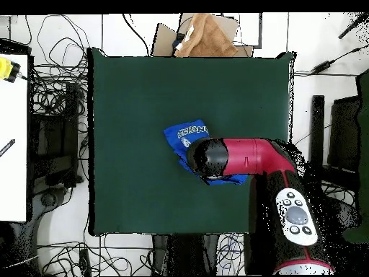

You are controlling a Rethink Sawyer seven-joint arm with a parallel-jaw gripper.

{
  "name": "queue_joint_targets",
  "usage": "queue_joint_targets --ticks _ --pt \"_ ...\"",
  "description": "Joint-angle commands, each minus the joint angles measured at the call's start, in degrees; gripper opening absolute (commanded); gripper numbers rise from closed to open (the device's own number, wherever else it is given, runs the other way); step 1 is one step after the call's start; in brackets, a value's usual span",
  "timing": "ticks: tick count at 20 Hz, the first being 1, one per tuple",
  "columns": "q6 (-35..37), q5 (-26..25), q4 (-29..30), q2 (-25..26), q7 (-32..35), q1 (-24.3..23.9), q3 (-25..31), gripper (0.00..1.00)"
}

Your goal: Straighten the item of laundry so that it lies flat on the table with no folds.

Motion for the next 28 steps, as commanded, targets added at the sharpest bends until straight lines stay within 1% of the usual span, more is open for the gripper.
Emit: queue_joint_targets --ticks 1,4,12,18,20,21,23,24,25,28 --pt "1.2 -2.1 0.7 -1.6 -8.4 -1.9 6.0 0.0" --pt "1.8 -2.6 -0.4 -0.8 -8.4 -1.6 6.5 0.0" --pt "1.0 -3.3 0.6 -1.8 -6.7 -1.0 6.8 0.0" --pt "-0.3 -3.7 0.4 -1.0 -6.6 -1.3 7.4 0.0" --pt "-1.7 -4.0 1.1 -0.5 -7.7 -2.3 8.6 0.0" --pt "-3.0 -3.6 2.4 -1.3 -9.8 -3.5 10.5 0.0" --pt "-3.6 -2.6 6.0 -6.3 -10.7 -4.0 12.2 0.0" --pt "-3.4 -1.5 8.5 -10.5 -10.6 -3.8 12.8 0.0" --pt "-2.7 0.5 11.3 -16.2 -10.1 -3.3 13.1 0.0" --pt "0.9 3.5 13.8 -25.1 -8.7 -1.5 12.1 0.0"
